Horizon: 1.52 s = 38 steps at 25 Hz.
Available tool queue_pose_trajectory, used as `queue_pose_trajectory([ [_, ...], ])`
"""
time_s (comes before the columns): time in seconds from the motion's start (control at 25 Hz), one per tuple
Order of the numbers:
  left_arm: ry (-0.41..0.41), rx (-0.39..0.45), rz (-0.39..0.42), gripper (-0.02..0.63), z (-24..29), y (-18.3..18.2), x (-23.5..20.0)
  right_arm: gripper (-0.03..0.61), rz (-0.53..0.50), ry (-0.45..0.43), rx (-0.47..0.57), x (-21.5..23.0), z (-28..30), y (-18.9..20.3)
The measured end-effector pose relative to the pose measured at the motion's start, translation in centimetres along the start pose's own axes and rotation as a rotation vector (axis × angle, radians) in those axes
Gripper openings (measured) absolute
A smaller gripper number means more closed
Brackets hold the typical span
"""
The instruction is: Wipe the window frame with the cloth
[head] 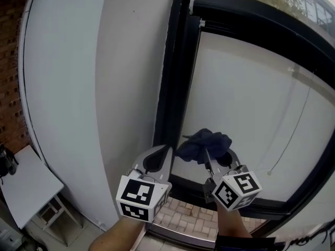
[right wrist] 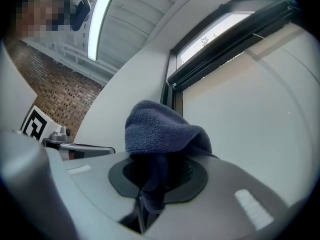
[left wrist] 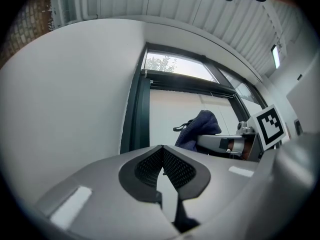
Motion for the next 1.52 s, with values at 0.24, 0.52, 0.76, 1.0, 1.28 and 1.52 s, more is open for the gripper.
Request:
queue_pose_trajectory([
  [0.24,-0.003,0.047,0.027,-0.006,3.3,-3.0,-1.3,0.057,-0.04,-0.015,0.068,1.4,3.1,-4.4],
  [0.52,-0.034,0.133,0.024,-0.006,7.9,-7.4,-2.4,0.057,-0.137,-0.064,0.157,2.5,6.2,-10.8],
  [0.76,-0.094,0.185,0.027,-0.006,10.6,-10.7,-4.7,0.057,-0.195,-0.1,0.197,3.0,8.7,-14.7],
  [1.0,-0.119,0.214,0.057,-0.006,12.6,-13.8,-5.6,0.057,-0.237,-0.131,0.24,2.5,11.6,-18.7],
  [1.28,-0.149,0.231,0.055,-0.006,13.9,-16.3,-7.6,0.057,-0.28,-0.173,0.267,1.4,14.7,-21.4],
  [1.52,-0.189,0.225,0.139,-0.006,14.7,-18.1,-8.0,0.057,-0.242,-0.219,0.312,0.9,17.5,-24.1],
])
Point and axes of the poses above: the fingertips, and each gripper's own axes: z forward along the fingers, x to its right, y out of its underside, the point moved 9 cm from there along -z, backward along the fingers, and after that the axes turned 10 degrees about z, right-handed, at the moved point
